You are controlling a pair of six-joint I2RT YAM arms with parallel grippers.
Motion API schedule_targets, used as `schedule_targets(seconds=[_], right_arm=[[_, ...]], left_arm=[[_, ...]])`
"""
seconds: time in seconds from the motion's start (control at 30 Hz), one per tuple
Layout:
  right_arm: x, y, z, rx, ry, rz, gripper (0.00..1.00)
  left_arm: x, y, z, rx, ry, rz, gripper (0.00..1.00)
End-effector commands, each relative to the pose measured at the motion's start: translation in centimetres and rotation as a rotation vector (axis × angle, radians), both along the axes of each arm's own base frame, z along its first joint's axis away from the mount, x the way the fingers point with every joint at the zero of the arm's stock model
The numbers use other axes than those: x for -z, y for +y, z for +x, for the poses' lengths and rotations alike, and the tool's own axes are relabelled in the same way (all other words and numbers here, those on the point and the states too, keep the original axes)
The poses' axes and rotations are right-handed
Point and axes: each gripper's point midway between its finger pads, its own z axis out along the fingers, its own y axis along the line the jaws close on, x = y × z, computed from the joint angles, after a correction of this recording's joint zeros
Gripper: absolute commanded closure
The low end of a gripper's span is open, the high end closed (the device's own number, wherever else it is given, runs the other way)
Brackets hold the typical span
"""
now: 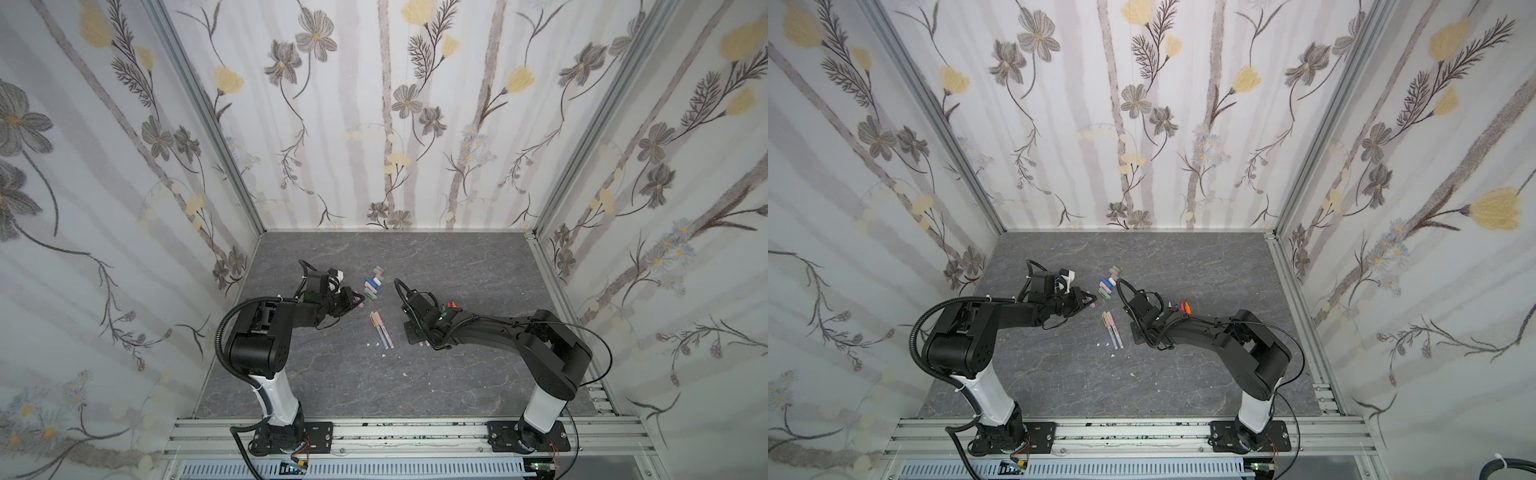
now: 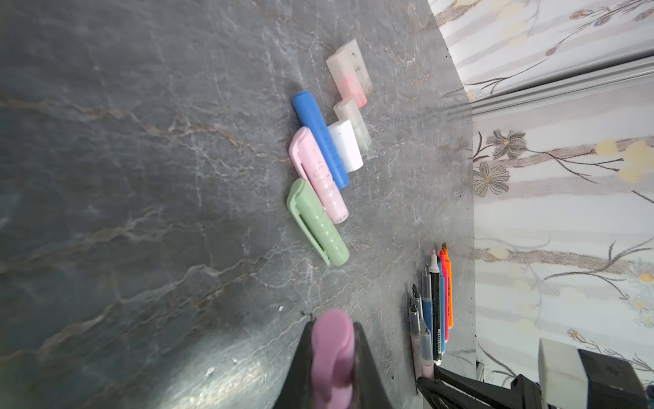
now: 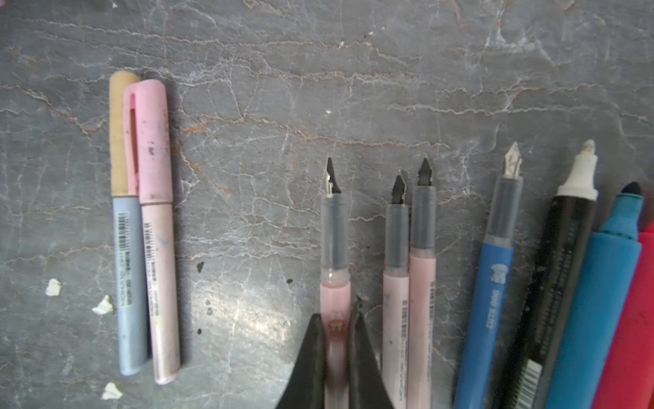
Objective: Remove pen caps from pens
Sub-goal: Place the pen at the center of the table.
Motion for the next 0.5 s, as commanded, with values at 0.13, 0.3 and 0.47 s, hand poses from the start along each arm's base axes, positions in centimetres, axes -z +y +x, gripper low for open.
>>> schedule_targets(seconds=[0.13, 0.3, 0.47], right_arm=[[0.56, -1.1, 0.26, 0.024, -0.006, -0.071, 0.98], [0.88, -1.06, 0.46, 0.029, -0.006, -0.086, 0.93], [1.11, -1.15, 0.65, 0.036, -0.011, -0.099, 0.87]], left_arm=[[0.34, -0.21, -0.13, -0.003, -0.014, -0.033, 0.94], [0.51, -0.25, -0.07, -0.007, -0.013, -0.04, 0.91], [0.38, -0.28, 0.19, -0.007, -0.016, -0.042, 0.88]])
